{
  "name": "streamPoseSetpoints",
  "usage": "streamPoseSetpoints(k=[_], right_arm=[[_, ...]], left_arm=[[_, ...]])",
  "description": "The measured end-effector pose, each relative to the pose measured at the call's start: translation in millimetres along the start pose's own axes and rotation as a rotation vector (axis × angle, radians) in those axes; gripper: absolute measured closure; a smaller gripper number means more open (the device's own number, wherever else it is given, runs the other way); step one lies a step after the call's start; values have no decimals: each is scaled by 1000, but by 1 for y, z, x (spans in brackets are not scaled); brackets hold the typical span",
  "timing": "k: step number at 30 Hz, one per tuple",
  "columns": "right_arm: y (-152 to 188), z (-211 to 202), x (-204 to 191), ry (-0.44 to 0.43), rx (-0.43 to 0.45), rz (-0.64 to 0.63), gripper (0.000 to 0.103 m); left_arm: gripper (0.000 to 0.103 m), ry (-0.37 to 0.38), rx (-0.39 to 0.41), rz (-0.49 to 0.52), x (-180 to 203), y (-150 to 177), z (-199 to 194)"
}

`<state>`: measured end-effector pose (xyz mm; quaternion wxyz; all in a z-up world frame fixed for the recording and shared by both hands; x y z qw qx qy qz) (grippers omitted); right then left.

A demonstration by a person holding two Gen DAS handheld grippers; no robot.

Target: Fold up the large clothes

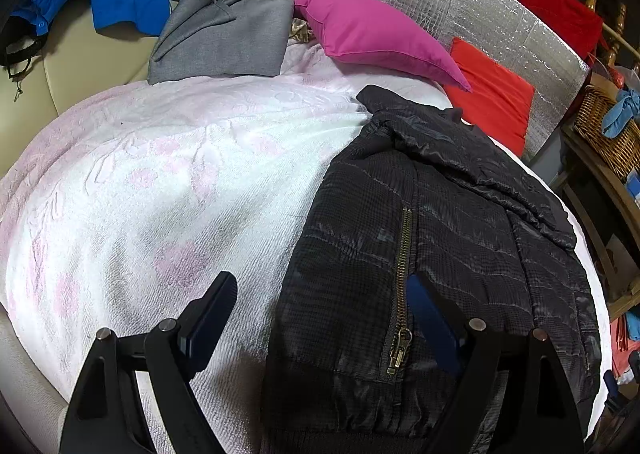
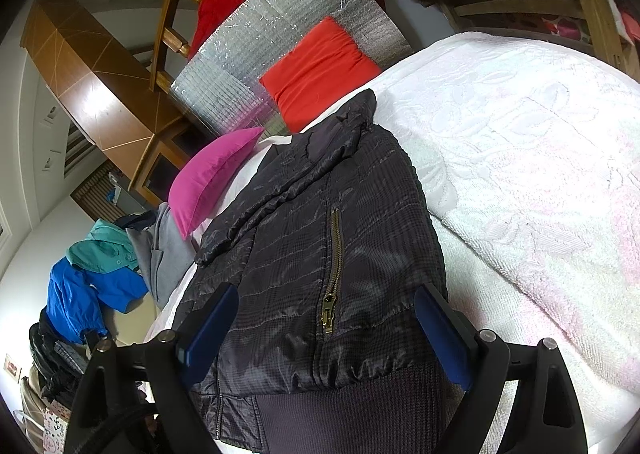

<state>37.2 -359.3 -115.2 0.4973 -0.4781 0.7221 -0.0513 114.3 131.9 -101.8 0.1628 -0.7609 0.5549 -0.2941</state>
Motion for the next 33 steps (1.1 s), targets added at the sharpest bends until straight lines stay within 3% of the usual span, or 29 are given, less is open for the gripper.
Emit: streamPoseSetpoints(k=[13,25,29,33], right_arm=[[-1,6,-1,13,-25,-9,11],[0,17,-10,103,-69,-53,11],[-1,23,-26,137,-87,-96,11],[-11,44,-76,102,-111,-209,11]], left_arm=[[16,32,19,-38,-6,-1,-3],[16,116,35,-102,-18,-3,-6],[16,143,37,-130,-23,-3,-7],[16,172,38,-140,-25,-3,-7]])
Point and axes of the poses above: each gripper's, at about its wrist camera, not at the fingertips, and z roughly the way its jaws point, x to its right, y to its underside, the point moved 2 cm from there along z, roughly the way its jaws point, and after that the axes turned 5 degrees about -x, right-handed, at the moved point
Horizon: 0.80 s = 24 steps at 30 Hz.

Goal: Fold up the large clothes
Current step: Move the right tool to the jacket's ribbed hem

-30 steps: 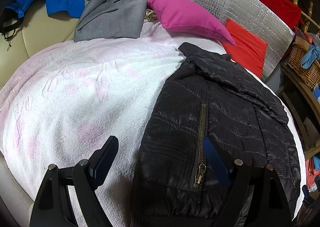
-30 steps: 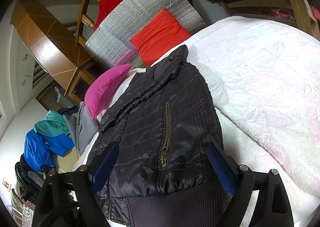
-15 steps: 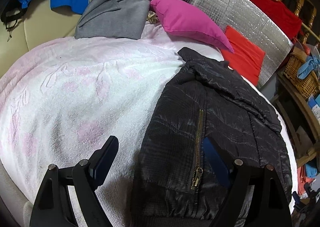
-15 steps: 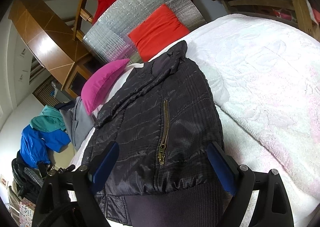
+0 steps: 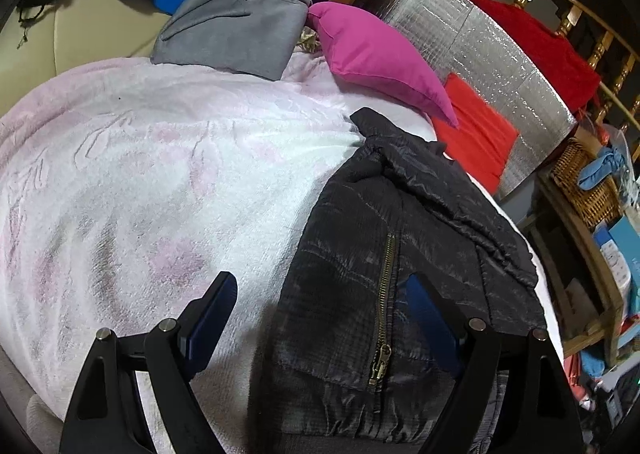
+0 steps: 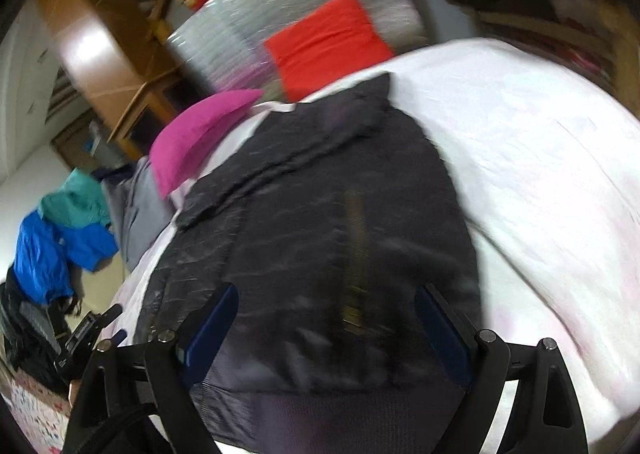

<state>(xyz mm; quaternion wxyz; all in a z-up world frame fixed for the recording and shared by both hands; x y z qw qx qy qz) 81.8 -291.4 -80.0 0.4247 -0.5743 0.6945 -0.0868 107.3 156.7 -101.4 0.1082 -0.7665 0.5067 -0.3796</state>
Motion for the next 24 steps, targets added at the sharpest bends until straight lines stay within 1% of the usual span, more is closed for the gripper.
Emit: streamPoseSetpoints(k=[2,4,7,9,11,13,14,15,16,18,19,20,21,23,24], right_arm=[[-14,13,-32,-23,-10,-79,11],[-32,38,-71,-6,-42,-176,11],[-59,79,-124,17,-50,-296,11],[-76,111,-155,51,-40,-344,11],[-92,149,-183,73,-50,-369,11],[-104,179,-201,103,-57,-390,11],[-110,198,-211,110,-65,-403,11],[-115,214,-219,115,-75,-413,11],[-119,230,-225,129,-82,-422,11],[-125,257,-231,161,-93,-446,11],[-127,269,-233,173,-99,-450,11],[-129,279,-233,174,-110,-445,11],[-130,291,-232,179,-118,-437,11],[-129,306,-229,197,-121,-431,11],[-130,312,-227,201,-125,-431,11]], left_arm=[[16,13,6,-2,0,0,-1],[16,26,10,-8,-1,-1,-2],[16,44,8,-24,-4,-2,-2],[16,51,8,-37,-6,-3,-1],[16,55,4,-48,-8,-3,0],[16,54,-26,-62,-9,-5,3],[16,50,-56,-79,-9,-7,5],[16,68,-88,-108,-8,-14,7],[16,103,-108,-138,-7,-26,10],[16,131,-103,-141,0,-57,16],[16,131,-104,-121,6,-78,25],[15,131,-111,-98,11,-93,34],[15,139,-127,-58,19,-115,51],[14,102,-146,10,30,-153,88],[14,97,-165,20,33,-168,105]])
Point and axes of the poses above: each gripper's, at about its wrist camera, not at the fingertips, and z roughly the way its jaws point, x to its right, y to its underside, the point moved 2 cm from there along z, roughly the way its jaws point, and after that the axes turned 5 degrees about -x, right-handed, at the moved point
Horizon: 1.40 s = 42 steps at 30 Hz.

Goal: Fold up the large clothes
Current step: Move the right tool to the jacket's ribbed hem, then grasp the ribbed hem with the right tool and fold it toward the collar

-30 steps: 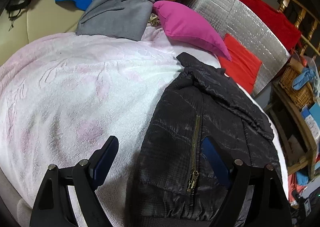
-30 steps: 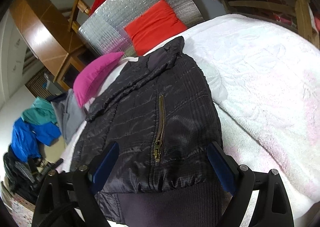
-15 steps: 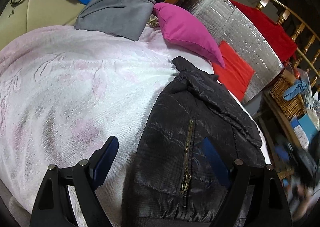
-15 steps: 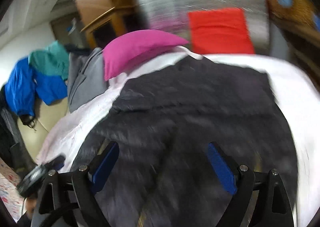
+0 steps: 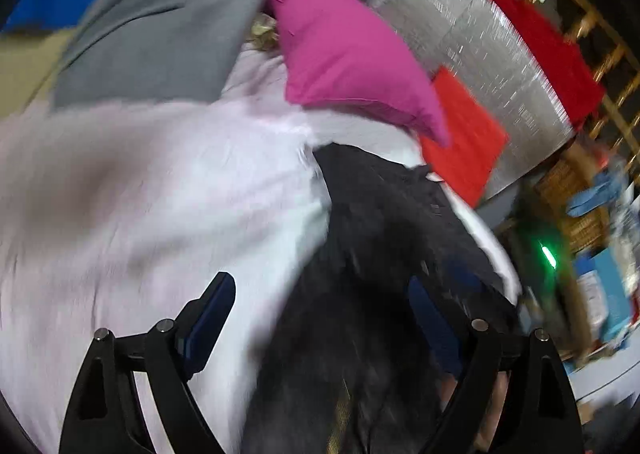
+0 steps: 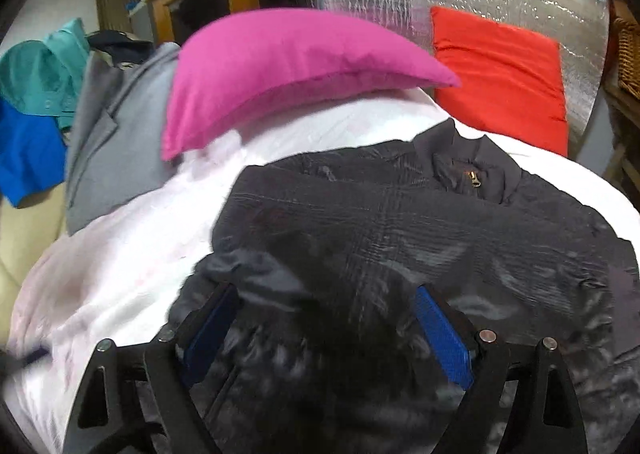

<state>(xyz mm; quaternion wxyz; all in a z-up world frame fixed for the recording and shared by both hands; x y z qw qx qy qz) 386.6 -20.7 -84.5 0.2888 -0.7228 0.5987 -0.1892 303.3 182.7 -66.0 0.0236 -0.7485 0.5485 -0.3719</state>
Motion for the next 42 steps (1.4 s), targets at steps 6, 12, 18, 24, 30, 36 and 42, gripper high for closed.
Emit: streamPoseSetpoints(k=[6,12,18,24,30,36,42], right_arm=[[9,32,3,3,-33,-16,11],[15,38,6,-30,-16,-20,8],[18,41,7,-29,-3,-26,6],[21,39,8,-37,2,-21,6],[18,41,11,-52,-1,-17,4],[15,9,31,-149,22,32,2],[32,-46,119,-93,44,146,2]], left_arm=[[15,-28,-160,9,6,-79,110],[60,-96,-256,102,22,-101,179],[94,-169,-209,262,52,-116,180],[95,-269,-169,309,55,-118,194],[70,-318,-40,322,64,-108,148],[35,-267,100,404,91,-60,80],[35,-310,47,505,107,-18,105]])
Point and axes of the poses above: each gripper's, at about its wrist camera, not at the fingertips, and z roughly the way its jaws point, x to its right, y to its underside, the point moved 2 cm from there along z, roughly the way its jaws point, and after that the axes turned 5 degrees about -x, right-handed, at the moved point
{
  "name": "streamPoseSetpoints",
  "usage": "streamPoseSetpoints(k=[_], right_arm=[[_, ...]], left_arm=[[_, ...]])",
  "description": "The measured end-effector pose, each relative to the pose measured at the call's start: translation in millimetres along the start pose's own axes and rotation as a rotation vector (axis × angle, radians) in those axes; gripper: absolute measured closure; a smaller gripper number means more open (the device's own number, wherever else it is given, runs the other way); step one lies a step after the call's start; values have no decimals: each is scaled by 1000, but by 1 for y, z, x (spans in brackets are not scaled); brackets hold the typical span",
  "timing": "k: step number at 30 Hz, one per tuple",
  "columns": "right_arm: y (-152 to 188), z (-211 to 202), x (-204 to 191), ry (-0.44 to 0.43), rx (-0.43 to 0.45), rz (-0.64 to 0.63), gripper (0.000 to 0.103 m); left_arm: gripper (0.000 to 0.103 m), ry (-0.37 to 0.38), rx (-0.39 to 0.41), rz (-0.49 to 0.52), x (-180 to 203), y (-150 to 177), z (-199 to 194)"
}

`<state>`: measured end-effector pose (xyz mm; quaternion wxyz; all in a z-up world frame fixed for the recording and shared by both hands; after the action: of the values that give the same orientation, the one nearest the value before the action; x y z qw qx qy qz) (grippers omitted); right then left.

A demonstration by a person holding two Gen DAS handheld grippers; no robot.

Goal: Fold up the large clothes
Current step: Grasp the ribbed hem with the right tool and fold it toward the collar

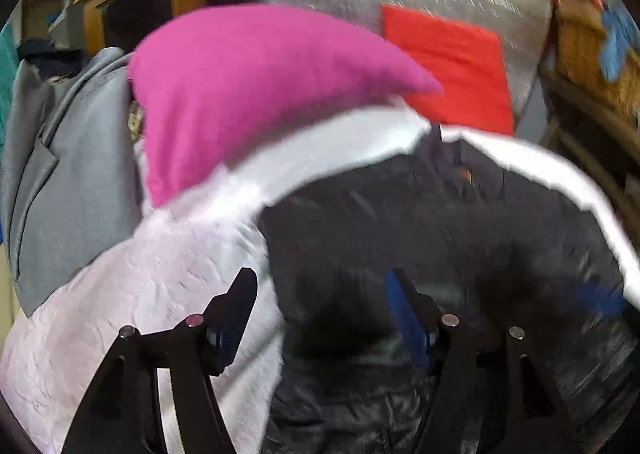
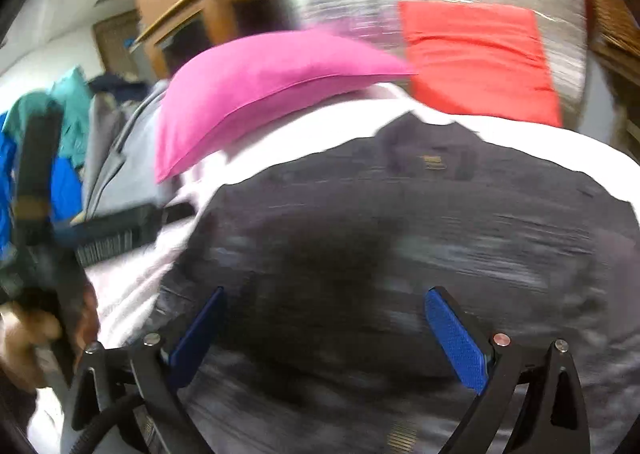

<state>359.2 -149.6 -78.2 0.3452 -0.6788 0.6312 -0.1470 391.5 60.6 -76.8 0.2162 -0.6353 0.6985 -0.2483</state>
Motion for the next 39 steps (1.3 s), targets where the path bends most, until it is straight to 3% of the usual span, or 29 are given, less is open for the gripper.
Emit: streamPoseSetpoints(k=[3,5,7,9,13,18,21,24,27,28,29,30,32,35,39], right_arm=[[6,-16,68,82,0,128,2],[14,-13,109,98,-41,234,1],[21,-7,136,26,-96,306,1],[16,-21,141,-41,-57,297,1],[5,-62,168,-91,74,340,1],[-7,-72,253,-8,90,468,1],[-18,-49,293,-46,20,531,1],[-29,-22,307,-143,-56,540,10],[-34,2,308,-152,-131,513,12],[-31,7,307,-174,-151,515,26],[-33,16,307,-196,-174,503,48],[-37,20,303,-196,-183,473,85],[-49,15,293,-140,-144,393,87],[-41,26,302,-43,-164,395,87],[-33,6,308,-70,-79,476,64]], left_arm=[[34,-44,-115,11,3,11,34],[31,-29,-131,-26,-1,15,40],[30,-23,-141,-67,-6,11,37],[31,-37,-128,-73,-6,9,27],[31,-30,-36,-47,10,0,-4],[31,130,-16,7,84,-10,-15],[31,233,-36,81,154,-11,-6],[31,269,-57,152,205,-7,7],[31,233,-73,225,243,1,27],[31,214,-99,243,249,3,37],[31,192,-119,258,253,8,45],[31,182,-109,272,255,11,48],[30,174,-103,288,260,12,49],[30,175,-121,282,261,12,51],[30,161,-119,287,260,10,53]])
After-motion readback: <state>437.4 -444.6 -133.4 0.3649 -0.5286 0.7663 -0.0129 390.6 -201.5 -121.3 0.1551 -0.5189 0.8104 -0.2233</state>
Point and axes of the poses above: each gripper's, at about its wrist camera, not at the fingertips, and z roughly the way its jaws point, x to its right, y to its underside, the point moved 2 cm from there along z, roughly the way its jaws point, and after that the axes turned 5 degrees about -x, right-handed, at the moved point
